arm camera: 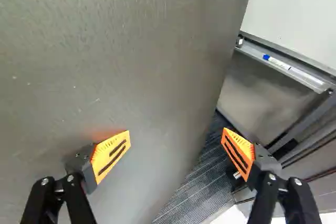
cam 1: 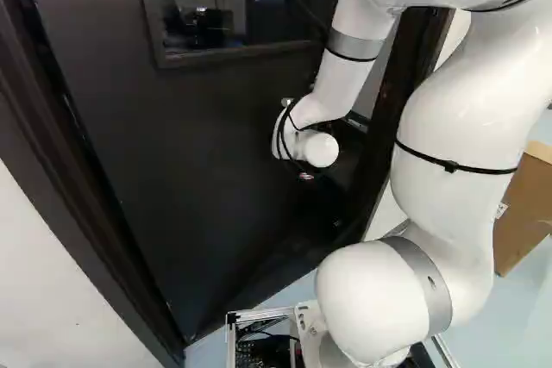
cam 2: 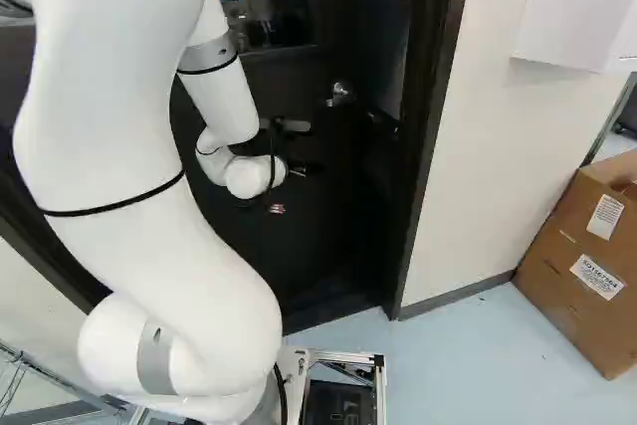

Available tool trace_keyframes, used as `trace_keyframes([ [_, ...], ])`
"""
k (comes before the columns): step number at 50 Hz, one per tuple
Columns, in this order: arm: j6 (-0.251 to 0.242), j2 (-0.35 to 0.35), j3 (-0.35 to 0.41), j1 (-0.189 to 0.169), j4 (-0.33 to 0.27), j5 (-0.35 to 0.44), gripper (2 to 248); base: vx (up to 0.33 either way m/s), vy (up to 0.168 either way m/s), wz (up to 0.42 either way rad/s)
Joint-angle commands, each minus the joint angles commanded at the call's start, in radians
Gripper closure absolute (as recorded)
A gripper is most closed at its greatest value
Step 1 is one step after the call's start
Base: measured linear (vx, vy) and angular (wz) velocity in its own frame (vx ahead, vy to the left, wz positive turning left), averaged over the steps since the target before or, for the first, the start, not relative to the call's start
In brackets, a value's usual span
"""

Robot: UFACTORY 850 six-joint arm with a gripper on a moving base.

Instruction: Open the door and move inside

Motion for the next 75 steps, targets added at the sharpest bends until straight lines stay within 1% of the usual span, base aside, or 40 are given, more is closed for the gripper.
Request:
trace_keyframes([
  [30,0.000,-0.083,-0.097,0.072,0.001,0.000,3,0.000,0.000,0.000],
  [64,0.000,-0.191,-0.228,0.135,0.001,0.000,3,0.000,0.000,0.000],
  [75,0.000,-0.226,-0.272,0.156,-0.009,0.000,3,0.000,0.000,0.000],
])
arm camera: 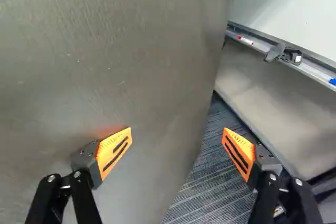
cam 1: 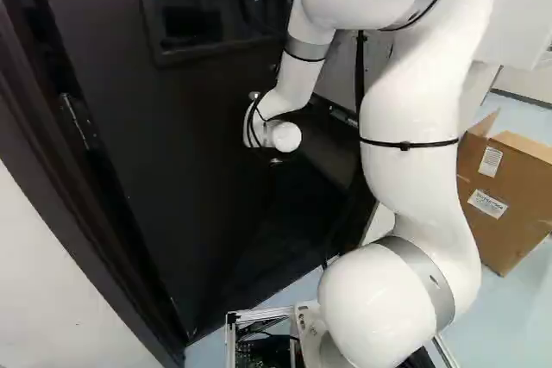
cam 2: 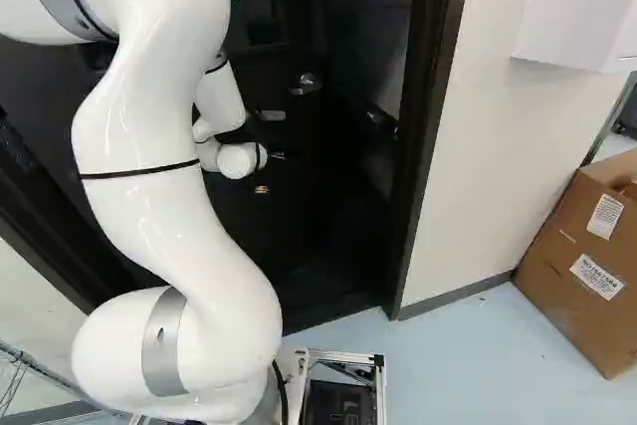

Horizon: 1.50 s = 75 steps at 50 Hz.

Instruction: Open the door and move inside

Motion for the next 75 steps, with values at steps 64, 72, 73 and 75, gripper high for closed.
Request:
trace_keyframes([
  [64,0.000,-0.200,-0.264,0.118,-0.098,0.000,3,0.000,0.000,0.000],
  [72,0.000,-0.216,-0.286,0.136,-0.104,0.000,3,0.000,0.000,0.000],
  [73,0.000,-0.218,-0.288,0.139,-0.105,0.000,3,0.000,0.000,0.000],
  [75,0.000,-0.221,-0.292,0.143,-0.105,0.000,3,0.000,0.000,0.000],
])
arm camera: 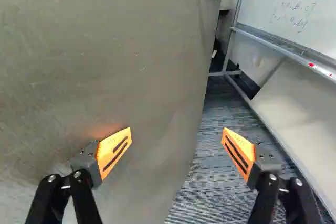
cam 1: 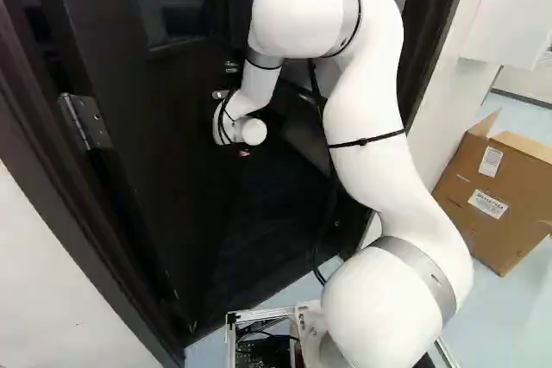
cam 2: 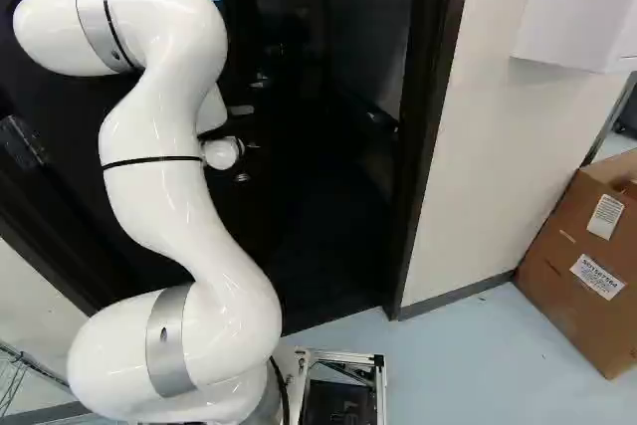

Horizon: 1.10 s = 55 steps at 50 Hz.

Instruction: Open the door and move inside

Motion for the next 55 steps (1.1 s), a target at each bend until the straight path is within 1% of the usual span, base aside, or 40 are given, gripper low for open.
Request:
trace_keyframes([
  [31,0.000,-0.041,-0.057,0.063,0.000,0.000,3,0.000,0.000,0.000],
  [55,0.000,-0.035,-0.049,0.121,0.000,0.000,3,0.000,0.000,0.000],
])
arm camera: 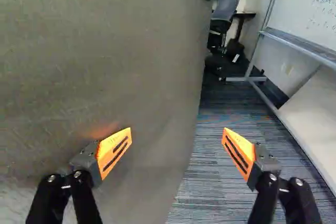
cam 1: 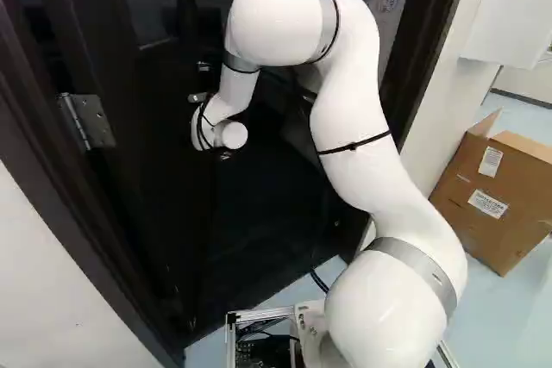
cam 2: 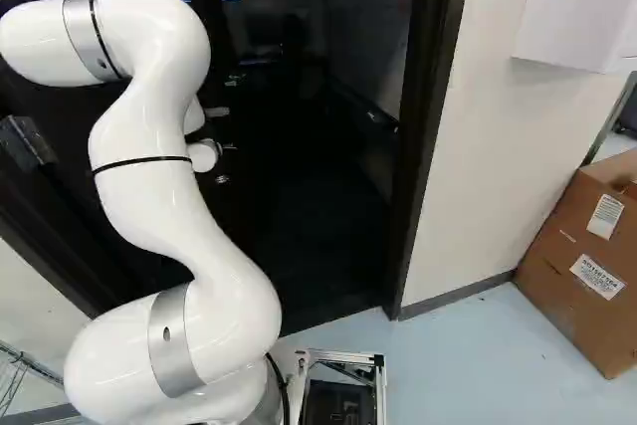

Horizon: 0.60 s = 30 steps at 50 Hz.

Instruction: Open the door and move inside

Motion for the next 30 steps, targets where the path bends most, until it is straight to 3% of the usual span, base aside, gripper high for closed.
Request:
trace_keyframes([
  [30,0.000,0.029,0.039,0.075,-0.016,0.000,3,0.000,0.000,0.000],
])
